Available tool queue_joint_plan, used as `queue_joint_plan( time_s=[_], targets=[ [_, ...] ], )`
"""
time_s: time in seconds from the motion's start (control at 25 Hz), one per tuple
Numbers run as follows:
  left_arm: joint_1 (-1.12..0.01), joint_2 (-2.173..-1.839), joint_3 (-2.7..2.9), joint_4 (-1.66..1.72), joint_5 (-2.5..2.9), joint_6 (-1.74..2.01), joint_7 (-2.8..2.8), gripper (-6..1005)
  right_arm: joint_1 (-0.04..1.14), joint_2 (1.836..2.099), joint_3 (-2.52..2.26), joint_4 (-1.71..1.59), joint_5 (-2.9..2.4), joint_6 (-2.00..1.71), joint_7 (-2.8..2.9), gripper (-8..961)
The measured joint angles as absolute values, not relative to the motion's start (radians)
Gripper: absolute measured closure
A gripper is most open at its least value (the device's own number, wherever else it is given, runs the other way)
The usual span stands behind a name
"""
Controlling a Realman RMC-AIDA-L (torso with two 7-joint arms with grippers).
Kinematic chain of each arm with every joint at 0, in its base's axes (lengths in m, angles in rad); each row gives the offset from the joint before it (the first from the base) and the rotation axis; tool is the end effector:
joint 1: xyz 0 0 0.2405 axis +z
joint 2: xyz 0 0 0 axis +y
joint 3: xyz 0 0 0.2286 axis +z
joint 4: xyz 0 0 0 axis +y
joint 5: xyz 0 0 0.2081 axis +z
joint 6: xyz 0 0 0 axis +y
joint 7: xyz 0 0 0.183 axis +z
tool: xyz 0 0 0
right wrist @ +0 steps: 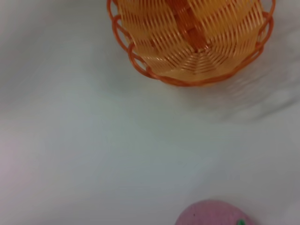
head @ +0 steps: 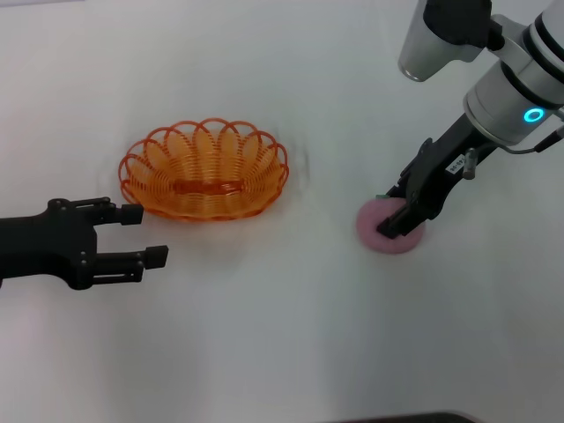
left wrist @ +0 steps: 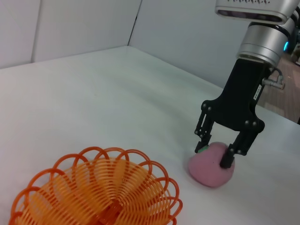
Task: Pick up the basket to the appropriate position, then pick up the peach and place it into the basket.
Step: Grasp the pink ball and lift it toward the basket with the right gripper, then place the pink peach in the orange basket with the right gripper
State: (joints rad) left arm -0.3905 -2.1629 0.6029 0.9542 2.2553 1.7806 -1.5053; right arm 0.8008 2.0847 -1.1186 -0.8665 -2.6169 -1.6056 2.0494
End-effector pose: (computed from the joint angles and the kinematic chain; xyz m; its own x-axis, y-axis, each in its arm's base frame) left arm -0.2529 0.2726 -0.0087 0.8101 0.4643 0.3580 0.5177 -0.8530 -0.0654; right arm 0.2085 0.3388 -0.0476 0.8133 -0.4622 0.3536 -0.4525 -0.8843 -0.1151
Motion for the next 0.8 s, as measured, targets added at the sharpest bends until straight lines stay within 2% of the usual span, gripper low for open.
queue_joint_plan(
  time_s=[0.48,0.8],
  targets=[
    [-0.388,-2.162,0.602,0.954,2.255,1.785,-1.505,226,0.800,2.084,-1.105,-0.890,-2.604,-1.613,2.043,685],
    [-0.386,-2.161,0.603,0.954,2.255,1.782,-1.508,231,0.789,2.074,-0.974,-0.994,-2.385,-1.617,1.933,737]
  ],
)
